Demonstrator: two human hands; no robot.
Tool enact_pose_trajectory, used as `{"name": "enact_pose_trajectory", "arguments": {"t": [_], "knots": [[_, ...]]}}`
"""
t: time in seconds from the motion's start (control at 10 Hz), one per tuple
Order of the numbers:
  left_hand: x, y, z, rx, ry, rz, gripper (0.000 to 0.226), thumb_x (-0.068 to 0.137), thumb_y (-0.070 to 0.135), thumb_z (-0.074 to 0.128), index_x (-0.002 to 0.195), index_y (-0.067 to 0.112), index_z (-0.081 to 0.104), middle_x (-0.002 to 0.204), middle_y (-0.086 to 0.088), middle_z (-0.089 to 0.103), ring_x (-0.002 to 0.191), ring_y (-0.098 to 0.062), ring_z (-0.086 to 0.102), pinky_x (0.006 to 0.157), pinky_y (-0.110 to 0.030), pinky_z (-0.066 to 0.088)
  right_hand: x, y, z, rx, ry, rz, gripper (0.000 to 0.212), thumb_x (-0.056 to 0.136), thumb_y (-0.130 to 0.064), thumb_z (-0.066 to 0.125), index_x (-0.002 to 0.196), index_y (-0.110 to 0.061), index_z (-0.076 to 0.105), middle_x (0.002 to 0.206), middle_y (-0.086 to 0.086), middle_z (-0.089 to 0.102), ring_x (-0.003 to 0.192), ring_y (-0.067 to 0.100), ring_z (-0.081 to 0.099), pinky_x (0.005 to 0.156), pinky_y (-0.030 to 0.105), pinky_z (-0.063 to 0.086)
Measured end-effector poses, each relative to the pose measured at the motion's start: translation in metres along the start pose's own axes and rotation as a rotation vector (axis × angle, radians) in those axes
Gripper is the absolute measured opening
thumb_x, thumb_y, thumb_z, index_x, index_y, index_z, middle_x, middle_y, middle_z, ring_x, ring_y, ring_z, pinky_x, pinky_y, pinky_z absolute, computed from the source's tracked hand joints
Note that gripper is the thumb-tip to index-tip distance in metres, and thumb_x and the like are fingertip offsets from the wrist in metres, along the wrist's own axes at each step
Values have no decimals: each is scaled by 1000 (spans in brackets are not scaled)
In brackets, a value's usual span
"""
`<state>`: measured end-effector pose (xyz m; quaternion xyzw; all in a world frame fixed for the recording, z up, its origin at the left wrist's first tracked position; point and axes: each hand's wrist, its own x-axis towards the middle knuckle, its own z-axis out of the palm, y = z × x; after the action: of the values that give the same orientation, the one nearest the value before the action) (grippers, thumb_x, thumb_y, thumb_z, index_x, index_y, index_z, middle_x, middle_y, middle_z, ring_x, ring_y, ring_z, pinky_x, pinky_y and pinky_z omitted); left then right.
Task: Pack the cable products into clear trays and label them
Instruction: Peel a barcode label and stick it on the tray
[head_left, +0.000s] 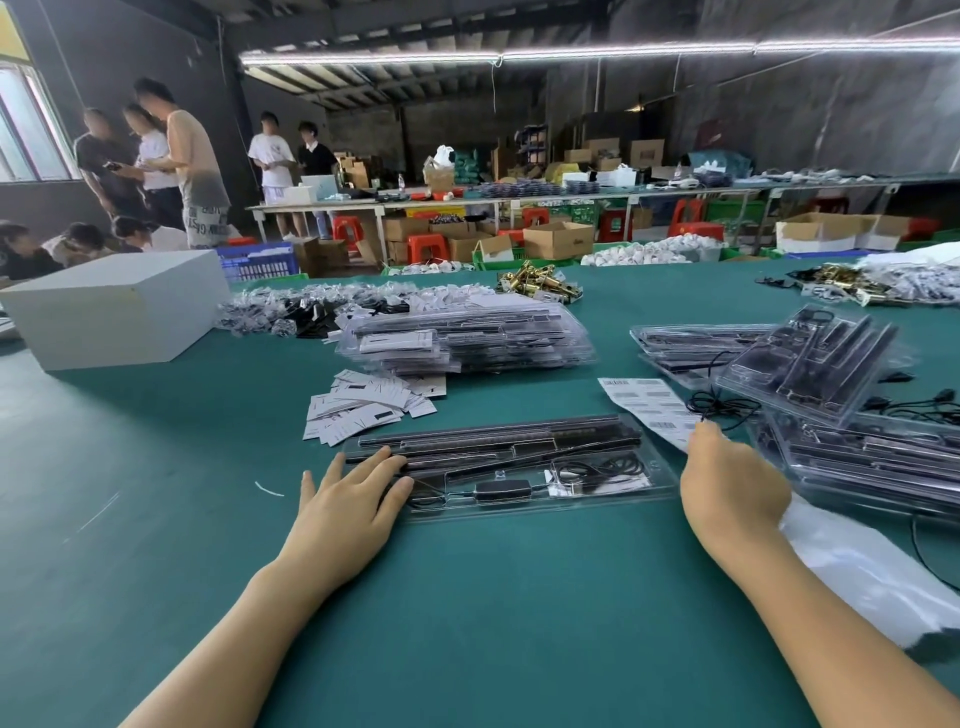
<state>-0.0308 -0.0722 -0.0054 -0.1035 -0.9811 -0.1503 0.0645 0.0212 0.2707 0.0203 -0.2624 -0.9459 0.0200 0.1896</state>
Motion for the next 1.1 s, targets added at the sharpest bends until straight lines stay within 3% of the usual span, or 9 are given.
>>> {"name": "enact_pose_trajectory", "arguments": {"t": [0.1,0.2,0.3,0.4,0.5,0.7,0.8,0.9,1.1], "knots": [[0,0,-1,-9,0,0,46,98,54,22,142,43,32,155,23,21,147,-27,10,116,-55,6,-3,-4,4,80,105,-24,17,85,5,41,88,-11,38,58,1,42,59,26,47,47,25,23],[0,0,0,-8,-3,-3,47,98,54,22,143,43,31,155,22,21,147,-27,10,117,-54,7,-10,-16,5,149,182,-160,11,88,4,51,86,-7,50,53,2,42,48,25,42,46,25,21],[0,0,0,-11,-6,-7,47,98,54,22,143,43,31,155,22,20,147,-27,9,117,-54,7,-18,-28,8,127,195,-362,7,85,-1,61,84,-8,60,58,4,57,46,26,42,44,25,24],[0,0,1,-6,-8,-7,47,98,54,22,143,43,31,155,22,20,147,-27,9,117,-54,7,-22,-34,13,134,101,-511,17,97,-24,49,92,-17,63,79,-4,66,67,22,61,52,29,39],[0,-1,1,-6,-7,-6,48,98,55,21,144,42,31,155,22,20,147,-27,8,117,-54,7,-24,-36,13,268,80,-549,21,97,-28,50,94,-16,67,88,-4,68,77,20,63,58,30,45],[2,0,2,4,8,0,48,98,54,22,143,42,32,155,22,22,146,-26,11,116,-54,10,-20,-34,20,339,67,-486,33,91,-41,57,94,-11,67,101,-1,65,93,22,61,71,33,50],[1,-1,2,9,12,1,47,98,54,22,143,42,32,155,22,23,146,-26,12,116,-54,10,-16,-32,22,288,-56,-486,53,91,-59,43,114,-14,60,119,-1,59,112,19,52,89,28,41],[2,-1,2,7,5,4,47,98,54,23,143,42,33,155,21,23,146,-27,12,116,-54,10,-13,-28,23,255,-187,-431,72,89,-67,31,139,-17,41,152,-1,33,139,18,27,114,37,22],[1,-2,1,3,14,14,47,98,55,23,142,42,34,154,21,24,146,-26,13,116,-52,14,-14,-23,18,432,-159,-375,70,86,-63,50,139,-19,42,151,-5,34,133,16,38,99,30,37]]}}
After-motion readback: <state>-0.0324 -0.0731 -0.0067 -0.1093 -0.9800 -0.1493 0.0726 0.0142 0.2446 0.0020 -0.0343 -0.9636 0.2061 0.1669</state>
